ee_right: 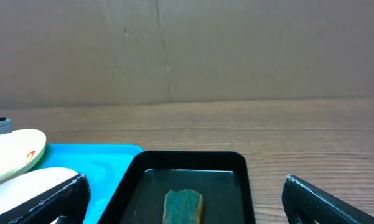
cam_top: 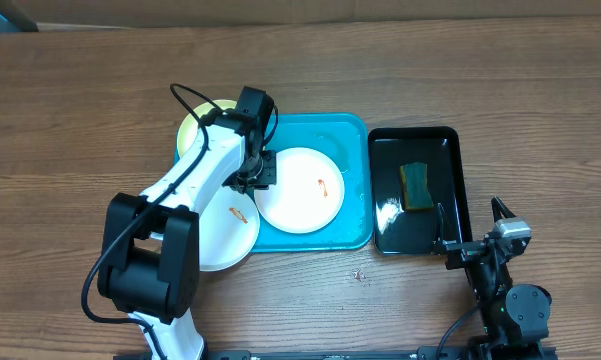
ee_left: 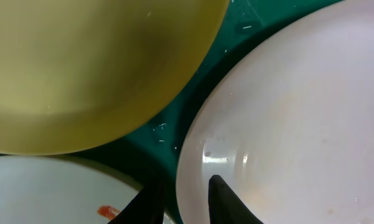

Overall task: Clean dirty plates on tray and stack at the side
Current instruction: 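Reach the right gripper into the black tray toward the sponge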

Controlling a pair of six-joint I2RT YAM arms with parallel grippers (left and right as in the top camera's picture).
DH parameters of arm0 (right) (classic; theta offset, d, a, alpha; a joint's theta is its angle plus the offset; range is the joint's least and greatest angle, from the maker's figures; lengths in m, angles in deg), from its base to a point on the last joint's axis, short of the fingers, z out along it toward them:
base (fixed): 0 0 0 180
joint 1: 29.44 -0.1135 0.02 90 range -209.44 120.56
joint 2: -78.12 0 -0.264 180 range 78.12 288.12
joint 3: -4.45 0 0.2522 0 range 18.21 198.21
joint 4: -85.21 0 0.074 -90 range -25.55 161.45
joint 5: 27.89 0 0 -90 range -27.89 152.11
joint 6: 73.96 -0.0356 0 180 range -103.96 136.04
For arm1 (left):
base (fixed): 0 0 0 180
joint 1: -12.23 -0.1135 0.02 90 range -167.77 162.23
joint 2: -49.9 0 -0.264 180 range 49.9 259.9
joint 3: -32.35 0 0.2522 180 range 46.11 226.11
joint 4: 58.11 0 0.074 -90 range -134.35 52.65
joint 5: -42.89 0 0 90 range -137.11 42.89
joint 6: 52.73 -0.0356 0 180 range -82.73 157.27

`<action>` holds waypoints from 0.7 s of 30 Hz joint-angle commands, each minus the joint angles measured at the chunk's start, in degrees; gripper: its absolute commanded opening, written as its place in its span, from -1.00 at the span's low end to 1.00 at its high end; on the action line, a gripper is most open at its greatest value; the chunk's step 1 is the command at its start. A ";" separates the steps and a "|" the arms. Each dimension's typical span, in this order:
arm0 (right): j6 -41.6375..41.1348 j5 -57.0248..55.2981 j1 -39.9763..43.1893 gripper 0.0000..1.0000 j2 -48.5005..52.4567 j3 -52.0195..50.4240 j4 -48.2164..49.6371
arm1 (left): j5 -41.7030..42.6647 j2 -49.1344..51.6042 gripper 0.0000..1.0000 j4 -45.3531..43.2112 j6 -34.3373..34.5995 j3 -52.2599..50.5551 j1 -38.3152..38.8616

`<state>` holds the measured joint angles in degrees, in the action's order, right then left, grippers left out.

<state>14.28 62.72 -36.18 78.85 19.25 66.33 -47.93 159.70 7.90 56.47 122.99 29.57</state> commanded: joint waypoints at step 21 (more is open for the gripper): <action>-4.52 1.57 0.11 1.00 15.54 25.33 -10.03 | -1.07 0.46 -0.42 -4.83 0.74 -3.72 0.79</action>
<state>11.29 63.26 -36.18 87.42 34.40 59.18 -48.28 159.70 3.33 56.67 119.71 30.05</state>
